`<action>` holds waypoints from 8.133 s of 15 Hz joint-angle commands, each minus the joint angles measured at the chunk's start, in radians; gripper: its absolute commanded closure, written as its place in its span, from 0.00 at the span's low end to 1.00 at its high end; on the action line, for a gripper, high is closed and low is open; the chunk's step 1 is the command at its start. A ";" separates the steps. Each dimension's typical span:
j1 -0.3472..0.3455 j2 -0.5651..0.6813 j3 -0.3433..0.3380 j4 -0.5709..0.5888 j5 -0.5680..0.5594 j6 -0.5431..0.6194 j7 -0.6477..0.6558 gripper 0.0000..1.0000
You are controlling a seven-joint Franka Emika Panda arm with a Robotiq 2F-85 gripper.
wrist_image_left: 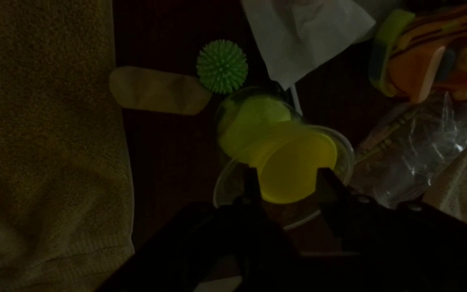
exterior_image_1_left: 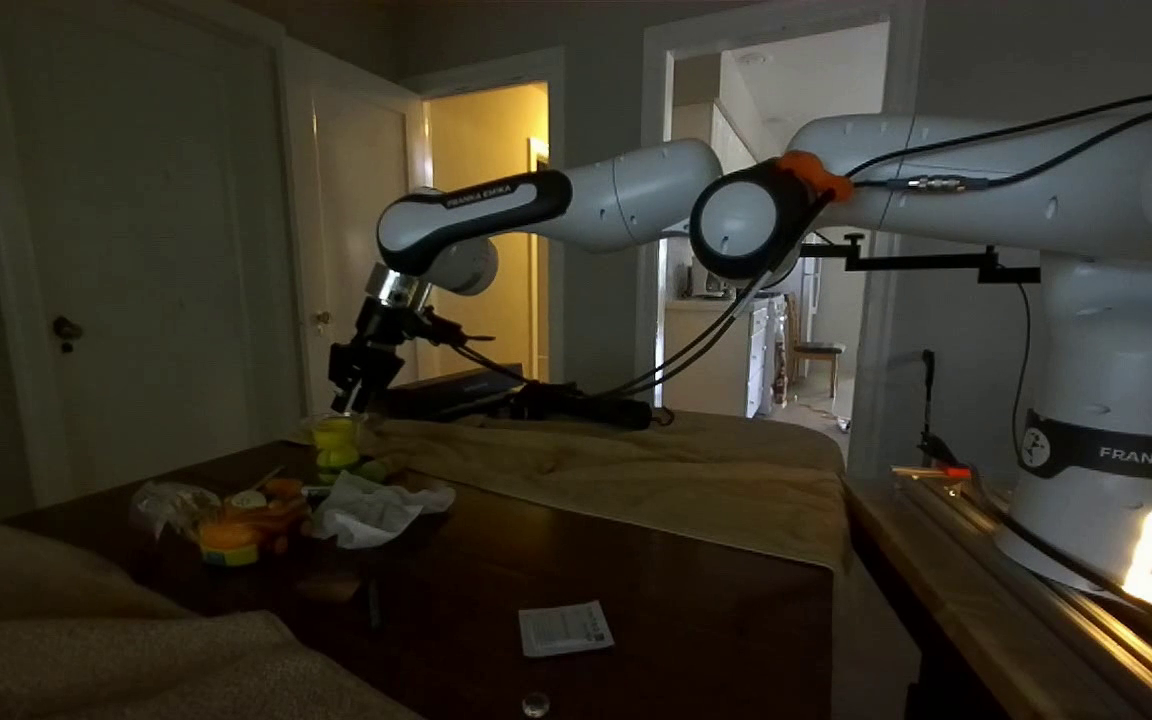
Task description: Take the yellow bowl out of the clear cup.
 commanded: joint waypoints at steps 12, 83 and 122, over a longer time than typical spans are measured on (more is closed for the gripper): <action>-0.005 0.012 -0.010 -0.009 -0.003 -0.014 0.037 0.69; 0.074 -0.075 0.115 0.005 0.034 0.074 -0.187 0.99; 0.106 -0.117 -0.078 -0.002 -0.142 -0.146 -0.386 0.00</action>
